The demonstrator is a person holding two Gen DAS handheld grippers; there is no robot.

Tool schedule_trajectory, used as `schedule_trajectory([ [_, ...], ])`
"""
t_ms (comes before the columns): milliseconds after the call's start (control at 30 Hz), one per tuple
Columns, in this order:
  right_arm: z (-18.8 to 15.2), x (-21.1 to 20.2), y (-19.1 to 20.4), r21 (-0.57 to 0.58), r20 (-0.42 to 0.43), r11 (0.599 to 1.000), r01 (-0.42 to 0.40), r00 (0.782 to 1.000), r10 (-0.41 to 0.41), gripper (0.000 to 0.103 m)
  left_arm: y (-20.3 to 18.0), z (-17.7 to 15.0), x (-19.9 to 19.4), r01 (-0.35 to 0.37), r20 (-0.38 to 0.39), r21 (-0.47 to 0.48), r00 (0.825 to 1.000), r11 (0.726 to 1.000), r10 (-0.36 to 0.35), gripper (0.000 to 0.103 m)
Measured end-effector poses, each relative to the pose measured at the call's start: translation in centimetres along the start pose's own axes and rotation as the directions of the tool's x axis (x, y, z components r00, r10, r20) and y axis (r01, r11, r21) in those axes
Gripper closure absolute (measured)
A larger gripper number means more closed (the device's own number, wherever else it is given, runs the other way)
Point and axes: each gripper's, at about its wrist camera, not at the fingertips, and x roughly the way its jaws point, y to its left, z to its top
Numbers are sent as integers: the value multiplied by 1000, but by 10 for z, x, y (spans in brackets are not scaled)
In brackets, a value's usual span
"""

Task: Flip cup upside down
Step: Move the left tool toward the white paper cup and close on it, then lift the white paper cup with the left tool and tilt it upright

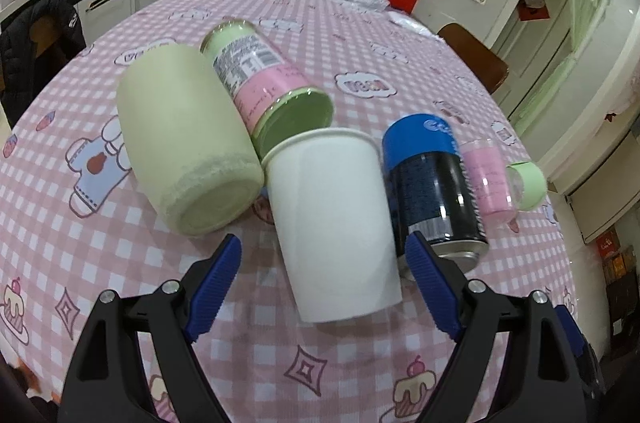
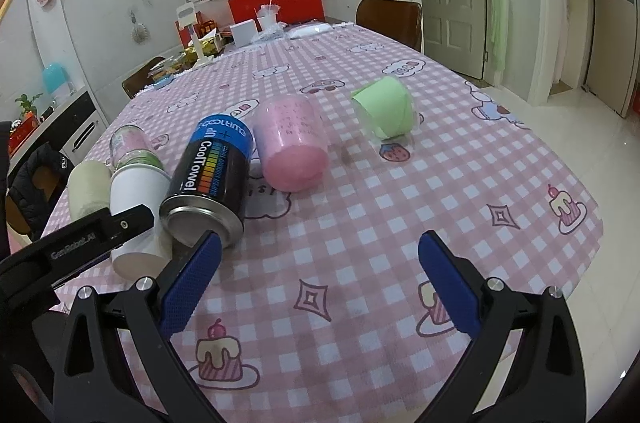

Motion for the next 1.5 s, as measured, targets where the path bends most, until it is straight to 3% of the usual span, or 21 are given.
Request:
schedule_trajectory([
  [167,-1,4,2,-7,-11,1000,0,1000,0,8,0,3,11,-13,-22,-12,1000,1000,13,21],
  [267,-2,6,4,-12,-16,1000,-2,1000,2,8,0,2,14,5,-51,-1,999,1000,-5,44],
  [1000,-14,-32,7,9,30,1000,0,1000,0,8,1,-25,-50,53,28,106,998,993,-56,45],
  [1500,-43,-58,-2,38,19,999,33,999,-34,8,-4,-65,-64,72,-29,149,997,986,-68,44],
])
